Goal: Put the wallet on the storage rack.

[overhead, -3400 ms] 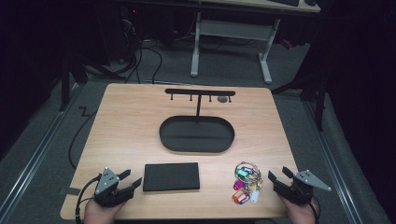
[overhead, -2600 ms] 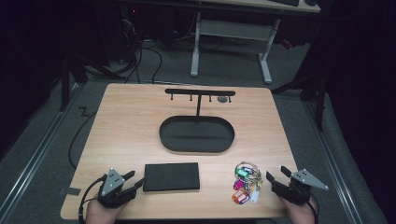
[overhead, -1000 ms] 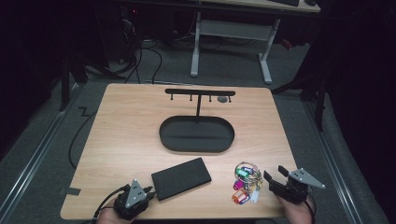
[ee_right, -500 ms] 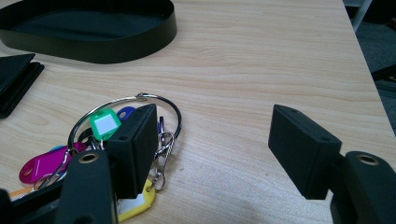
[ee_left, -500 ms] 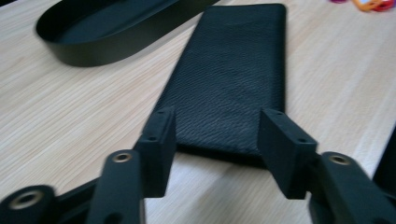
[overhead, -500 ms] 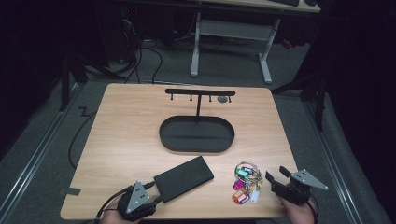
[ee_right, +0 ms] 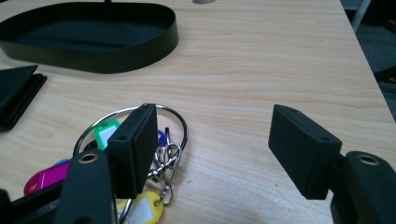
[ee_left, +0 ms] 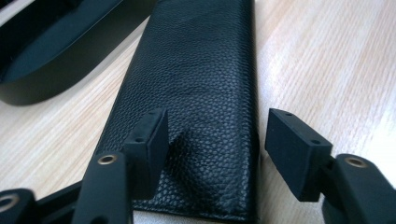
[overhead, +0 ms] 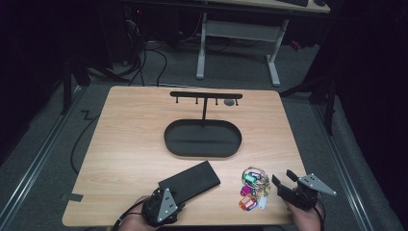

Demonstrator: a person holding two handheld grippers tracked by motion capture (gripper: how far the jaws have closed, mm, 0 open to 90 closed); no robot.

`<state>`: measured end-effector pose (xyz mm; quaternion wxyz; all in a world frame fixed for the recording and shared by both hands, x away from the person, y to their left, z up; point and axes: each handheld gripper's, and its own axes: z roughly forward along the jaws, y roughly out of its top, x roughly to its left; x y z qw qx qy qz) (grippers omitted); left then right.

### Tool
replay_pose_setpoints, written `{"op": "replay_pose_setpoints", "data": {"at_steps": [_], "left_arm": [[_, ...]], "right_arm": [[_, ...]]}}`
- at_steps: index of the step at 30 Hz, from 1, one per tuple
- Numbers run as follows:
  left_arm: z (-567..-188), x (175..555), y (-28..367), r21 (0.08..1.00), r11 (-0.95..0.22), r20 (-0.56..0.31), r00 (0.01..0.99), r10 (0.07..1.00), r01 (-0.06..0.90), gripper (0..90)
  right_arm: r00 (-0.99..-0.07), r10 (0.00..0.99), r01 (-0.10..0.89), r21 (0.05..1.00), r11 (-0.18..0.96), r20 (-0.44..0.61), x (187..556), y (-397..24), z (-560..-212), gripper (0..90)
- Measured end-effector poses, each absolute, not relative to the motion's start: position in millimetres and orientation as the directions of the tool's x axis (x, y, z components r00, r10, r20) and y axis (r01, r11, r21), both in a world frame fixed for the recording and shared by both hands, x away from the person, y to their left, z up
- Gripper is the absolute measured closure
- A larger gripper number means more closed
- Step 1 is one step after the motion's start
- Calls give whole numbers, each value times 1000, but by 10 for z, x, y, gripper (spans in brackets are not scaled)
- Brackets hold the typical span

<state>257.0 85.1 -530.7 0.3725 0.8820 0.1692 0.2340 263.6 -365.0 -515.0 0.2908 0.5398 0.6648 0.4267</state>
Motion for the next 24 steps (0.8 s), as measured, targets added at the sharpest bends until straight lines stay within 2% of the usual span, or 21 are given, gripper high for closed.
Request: {"op": "replay_pose_setpoints", "data": {"at_steps": [5, 9, 11, 15, 19, 24], "left_arm": [[-5337, 2550, 860, 727, -681, 330, 825, 458, 87, 391], [-5355, 2555, 872, 738, -669, 326, 822, 466, 86, 403], [-5359, 2561, 892, 736, -673, 336, 826, 452, 69, 473], [-5352, 2578, 908, 741, -668, 321, 835, 447, 73, 514], [-5351, 2499, 874, 725, -688, 380, 815, 438, 32, 625], [-5351, 2461, 860, 720, -694, 401, 804, 438, 19, 674]], "right_arm": [[-227, 973, 467, 882, 65, 48, 2618, -3616, -5136, 342], [-216, 975, 461, 886, 59, 48, 2603, -3641, -5128, 345], [-218, 975, 459, 887, 55, 53, 2591, -3656, -5130, 345], [-230, 972, 462, 885, 60, 54, 2564, -3691, -5151, 346], [-236, 969, 457, 888, 51, 66, 2541, -3742, -5147, 347], [-262, 963, 450, 891, 59, 69, 2537, -3746, -5143, 348]]}}
